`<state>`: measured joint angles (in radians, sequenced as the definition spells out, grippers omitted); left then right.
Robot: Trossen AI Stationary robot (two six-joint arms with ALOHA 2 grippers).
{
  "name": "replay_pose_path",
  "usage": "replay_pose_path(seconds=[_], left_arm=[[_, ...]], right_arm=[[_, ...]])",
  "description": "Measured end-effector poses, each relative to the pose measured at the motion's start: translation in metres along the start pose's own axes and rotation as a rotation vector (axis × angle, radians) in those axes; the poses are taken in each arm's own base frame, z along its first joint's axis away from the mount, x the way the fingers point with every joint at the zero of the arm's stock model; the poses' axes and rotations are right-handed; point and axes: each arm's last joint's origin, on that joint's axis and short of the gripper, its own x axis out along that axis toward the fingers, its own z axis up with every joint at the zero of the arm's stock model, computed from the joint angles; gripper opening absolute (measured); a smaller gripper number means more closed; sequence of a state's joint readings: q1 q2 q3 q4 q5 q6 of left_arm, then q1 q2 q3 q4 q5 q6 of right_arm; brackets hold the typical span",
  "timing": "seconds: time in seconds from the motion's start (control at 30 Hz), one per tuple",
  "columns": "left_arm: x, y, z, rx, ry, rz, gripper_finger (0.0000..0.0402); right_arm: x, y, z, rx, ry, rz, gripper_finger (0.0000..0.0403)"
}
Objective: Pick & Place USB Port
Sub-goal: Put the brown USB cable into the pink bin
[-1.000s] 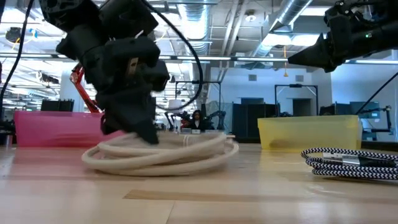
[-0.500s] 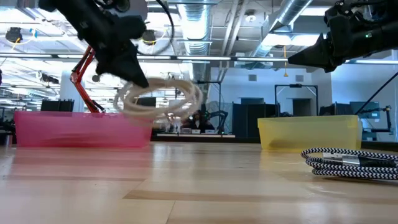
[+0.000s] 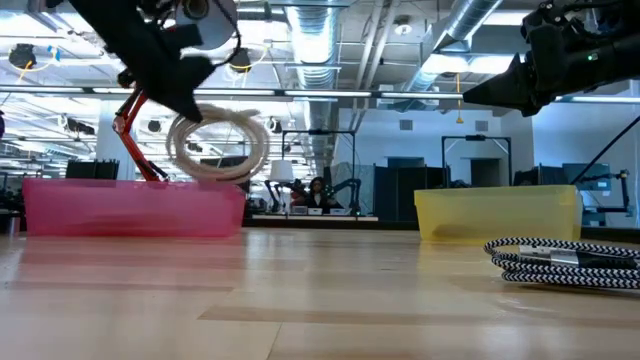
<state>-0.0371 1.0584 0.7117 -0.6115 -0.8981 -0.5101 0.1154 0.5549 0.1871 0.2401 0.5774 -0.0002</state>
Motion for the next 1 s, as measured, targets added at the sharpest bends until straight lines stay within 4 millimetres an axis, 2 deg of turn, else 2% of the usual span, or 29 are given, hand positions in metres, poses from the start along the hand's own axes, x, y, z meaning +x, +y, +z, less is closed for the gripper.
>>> replay_pose_path(seconds=[0.13, 0.33, 0.57, 0.77, 1.0], left_arm=[[0.015, 0.007, -0.017, -0.005, 0.053, 0.067, 0.0015], [0.035, 0.019, -0.052, -0.057, 0.141, 0.161, 0.0015], [0.044, 0.024, -0.085, -0.131, 0.238, 0.173, 0.0015], [0.045, 0.025, -0.094, -0.140, 0.262, 0.170, 0.0017], [0.045, 0.026, -0.094, -0.128, 0.241, 0.193, 0.0083]], right_arm=[[0.000, 0.000, 0.000, 0.000, 0.000, 0.000, 0.0008], [0.000, 0.000, 0.000, 0.000, 0.000, 0.000, 0.0008], [0.000, 0.000, 0.000, 0.000, 0.000, 0.000, 0.0008], [0.000, 0.000, 0.000, 0.000, 0.000, 0.000, 0.0008], [0.000, 0.000, 0.000, 0.000, 0.000, 0.000, 0.0008]])
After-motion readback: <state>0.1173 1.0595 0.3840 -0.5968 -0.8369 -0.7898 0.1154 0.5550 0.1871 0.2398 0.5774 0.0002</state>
